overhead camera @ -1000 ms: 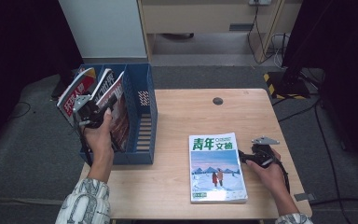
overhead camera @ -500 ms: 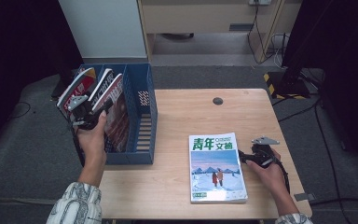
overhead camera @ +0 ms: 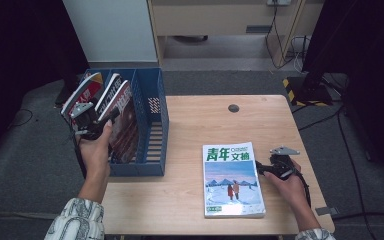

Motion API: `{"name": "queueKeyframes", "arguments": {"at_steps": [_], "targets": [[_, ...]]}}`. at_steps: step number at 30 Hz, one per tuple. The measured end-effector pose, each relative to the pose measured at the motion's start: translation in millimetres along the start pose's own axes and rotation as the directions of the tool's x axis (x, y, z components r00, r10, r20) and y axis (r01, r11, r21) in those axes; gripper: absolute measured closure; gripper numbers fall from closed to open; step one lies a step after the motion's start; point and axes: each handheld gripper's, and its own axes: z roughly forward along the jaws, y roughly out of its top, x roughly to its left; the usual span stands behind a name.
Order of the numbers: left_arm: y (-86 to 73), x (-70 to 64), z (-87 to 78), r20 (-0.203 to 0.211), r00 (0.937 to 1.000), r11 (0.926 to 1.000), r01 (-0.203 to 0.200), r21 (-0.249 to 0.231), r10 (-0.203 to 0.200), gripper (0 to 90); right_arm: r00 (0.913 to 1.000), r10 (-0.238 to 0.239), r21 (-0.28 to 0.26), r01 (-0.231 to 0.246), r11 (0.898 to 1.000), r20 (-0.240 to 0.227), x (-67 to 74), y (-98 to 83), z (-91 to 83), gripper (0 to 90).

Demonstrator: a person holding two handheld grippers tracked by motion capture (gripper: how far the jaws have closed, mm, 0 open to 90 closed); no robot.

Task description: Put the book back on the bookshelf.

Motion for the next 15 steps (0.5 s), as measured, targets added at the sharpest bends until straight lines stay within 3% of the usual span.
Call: {"name": "queueKeyframes", "arguments": {"at_steps": [5,15], "targets": [[7.1,-5.7,-3.4,-0.004,0.999,0.9989,-0.045,0.013,0.045,79.2,1.0,0.0,0.0,0.0,1.0,0.0,0.0,0.0,-0.1,24.4],[18.5,-13.4,4.1,-0.002,0.9984,0.9938,-0.056,0.096,0.056,76.4,1.0,-0.001,0.001,0.001,1.0,-0.001,0.0,-0.1,-0.2,24.4]]}}
